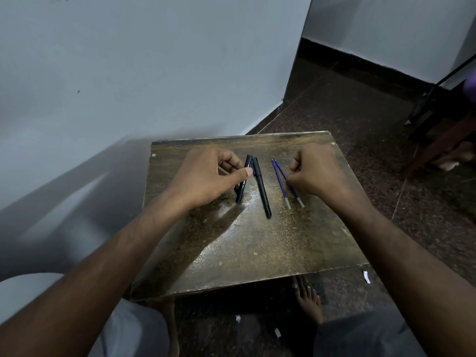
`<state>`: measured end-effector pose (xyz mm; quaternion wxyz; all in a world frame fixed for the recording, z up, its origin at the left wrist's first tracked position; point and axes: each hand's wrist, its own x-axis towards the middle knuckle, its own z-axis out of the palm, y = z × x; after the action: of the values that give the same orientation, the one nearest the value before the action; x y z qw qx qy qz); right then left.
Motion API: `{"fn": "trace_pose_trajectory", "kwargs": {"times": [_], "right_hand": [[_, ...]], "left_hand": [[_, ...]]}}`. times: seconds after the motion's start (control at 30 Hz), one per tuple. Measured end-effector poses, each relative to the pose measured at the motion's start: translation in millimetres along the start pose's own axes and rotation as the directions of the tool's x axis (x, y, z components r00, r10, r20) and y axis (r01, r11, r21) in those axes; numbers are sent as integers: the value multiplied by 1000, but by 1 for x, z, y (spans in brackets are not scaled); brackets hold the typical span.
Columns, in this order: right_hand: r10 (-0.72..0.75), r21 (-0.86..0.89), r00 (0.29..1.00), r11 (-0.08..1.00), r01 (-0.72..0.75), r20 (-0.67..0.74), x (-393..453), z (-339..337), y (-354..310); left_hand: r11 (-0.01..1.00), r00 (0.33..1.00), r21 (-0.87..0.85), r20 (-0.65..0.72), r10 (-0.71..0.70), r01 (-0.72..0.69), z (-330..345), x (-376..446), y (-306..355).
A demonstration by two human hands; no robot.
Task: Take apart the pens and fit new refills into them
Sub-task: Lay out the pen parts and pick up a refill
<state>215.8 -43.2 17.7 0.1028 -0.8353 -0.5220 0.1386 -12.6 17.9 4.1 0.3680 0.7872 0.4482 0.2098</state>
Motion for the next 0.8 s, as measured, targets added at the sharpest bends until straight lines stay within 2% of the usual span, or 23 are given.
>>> {"fn": "trace_pose_trajectory", "kwargs": {"times": [0.53, 0.73, 0.8], "right_hand": [[76, -43, 995, 996, -74, 69, 8, 15, -13], [29, -45, 999, 999, -27, 27, 1, 2, -14], [-8, 29, 1000, 1000, 8, -9, -1, -9, -10]], "left_hand": [[1000, 1000, 0, 5, 1, -1, -1, -1, 1], [1000, 1000, 21, 2, -1, 1, -2, -1, 3], [1000, 1000, 19, 2, 9, -9, -2, -1, 4]]}}
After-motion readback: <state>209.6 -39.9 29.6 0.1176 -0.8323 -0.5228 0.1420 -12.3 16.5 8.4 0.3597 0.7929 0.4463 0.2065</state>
